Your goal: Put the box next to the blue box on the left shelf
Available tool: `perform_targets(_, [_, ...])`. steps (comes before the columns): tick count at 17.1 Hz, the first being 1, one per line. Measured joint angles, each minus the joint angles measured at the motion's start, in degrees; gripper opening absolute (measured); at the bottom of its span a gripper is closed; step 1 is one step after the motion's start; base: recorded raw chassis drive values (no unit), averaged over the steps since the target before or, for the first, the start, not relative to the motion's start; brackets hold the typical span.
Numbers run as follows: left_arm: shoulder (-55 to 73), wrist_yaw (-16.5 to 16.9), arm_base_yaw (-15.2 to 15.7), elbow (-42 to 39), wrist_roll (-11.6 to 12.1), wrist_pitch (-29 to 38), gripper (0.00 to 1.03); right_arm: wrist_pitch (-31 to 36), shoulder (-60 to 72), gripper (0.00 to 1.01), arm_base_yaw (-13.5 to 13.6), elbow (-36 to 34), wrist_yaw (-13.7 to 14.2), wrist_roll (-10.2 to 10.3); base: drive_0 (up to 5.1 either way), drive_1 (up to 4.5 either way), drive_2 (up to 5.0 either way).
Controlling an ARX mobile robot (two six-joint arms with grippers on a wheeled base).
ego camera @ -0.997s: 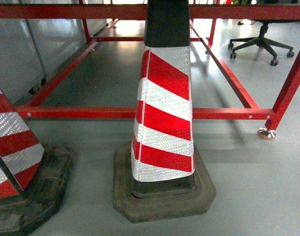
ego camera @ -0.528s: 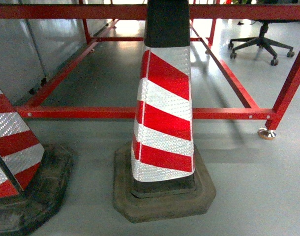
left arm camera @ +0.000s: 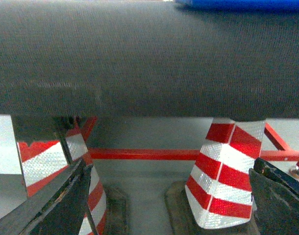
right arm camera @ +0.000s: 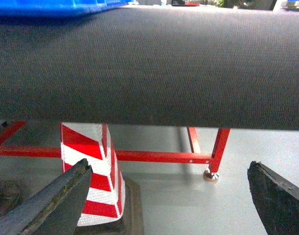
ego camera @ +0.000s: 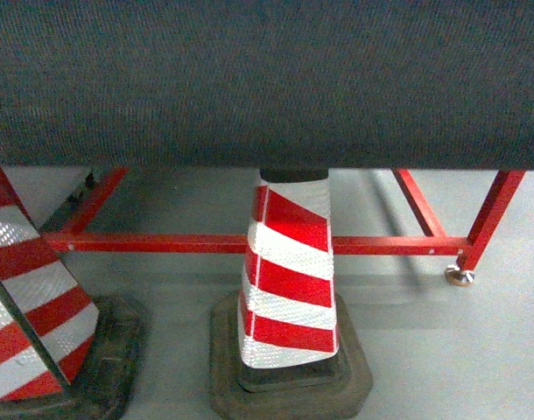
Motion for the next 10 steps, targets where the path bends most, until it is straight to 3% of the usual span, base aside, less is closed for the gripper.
perform_targets(10, [0.00, -0.02, 0.00, 0.00, -0.02, 0.07, 0.98, -0.04, 0.00, 0.98, 0.00, 0.00, -0.04, -0.09, 0.0, 0.00, 0.0])
